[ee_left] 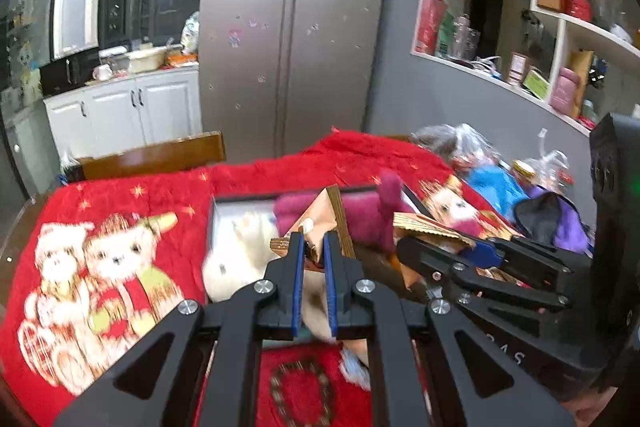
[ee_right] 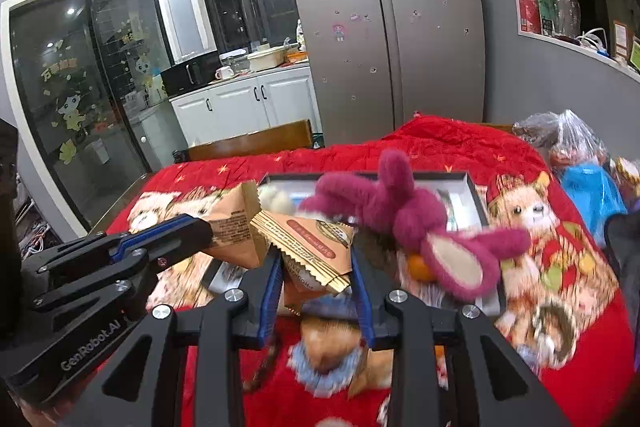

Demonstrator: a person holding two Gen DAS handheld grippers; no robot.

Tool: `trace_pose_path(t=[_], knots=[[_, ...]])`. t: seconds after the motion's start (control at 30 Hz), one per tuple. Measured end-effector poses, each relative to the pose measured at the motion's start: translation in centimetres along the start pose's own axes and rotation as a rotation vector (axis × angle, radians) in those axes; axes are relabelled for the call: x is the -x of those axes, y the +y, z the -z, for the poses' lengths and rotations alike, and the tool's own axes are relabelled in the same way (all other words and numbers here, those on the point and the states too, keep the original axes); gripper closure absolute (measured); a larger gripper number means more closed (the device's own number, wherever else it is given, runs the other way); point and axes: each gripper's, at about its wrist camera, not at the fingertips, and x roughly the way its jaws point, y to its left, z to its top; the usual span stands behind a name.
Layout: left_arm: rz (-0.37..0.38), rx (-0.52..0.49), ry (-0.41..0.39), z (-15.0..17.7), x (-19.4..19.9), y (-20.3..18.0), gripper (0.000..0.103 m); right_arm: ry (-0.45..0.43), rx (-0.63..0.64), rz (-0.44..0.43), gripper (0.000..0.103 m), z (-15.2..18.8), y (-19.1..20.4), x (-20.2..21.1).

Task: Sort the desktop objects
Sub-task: 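Carry both snack packets with both tools over the tray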

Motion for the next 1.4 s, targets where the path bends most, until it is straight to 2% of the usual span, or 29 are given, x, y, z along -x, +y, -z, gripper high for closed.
trace_pose_path(t=[0.13,0.23,0.3,0.47,0.6,0.7,1.4], knots=[[-0.019,0.045,-0.01,-1.5,-2.3,1.1,0.093,0.001,-0.027,0.018,0.07,-2.5,-0.8,-2.2],[0.017,0.071,-0.029,-1.5,-3.6,2.2,0.093,-0.009,-0.049,0.019,0.07,-3.3,-1.6,-3.4],[0.025,0.039,0.006,-1.7,-5.1,2.3,0.093,-0.026,-0.054,0.011,0.07,-3.3,-1.8,-3.9],[-0.011,-0.006,0.027,-1.2,-7.2,2.7,0.093,0.009,0.029,0.051,0.07,-2.8,-1.8,-6.0],[-0.018,0.008,0.038,-1.3,-7.6,3.4,0.093,0.023,0.031,0.07,0.07,-2.8,-2.7,-6.8],[-0.029,0.007,0.034,-1.3,-7.5,3.7,0.093,0.029,0.015,0.05,0.07,-2.9,-3.0,-6.8],[-0.037,-0.001,0.062,-1.0,-8.4,3.8,0.093,0.057,0.029,0.042,0.07,-2.6,-2.4,-7.4]])
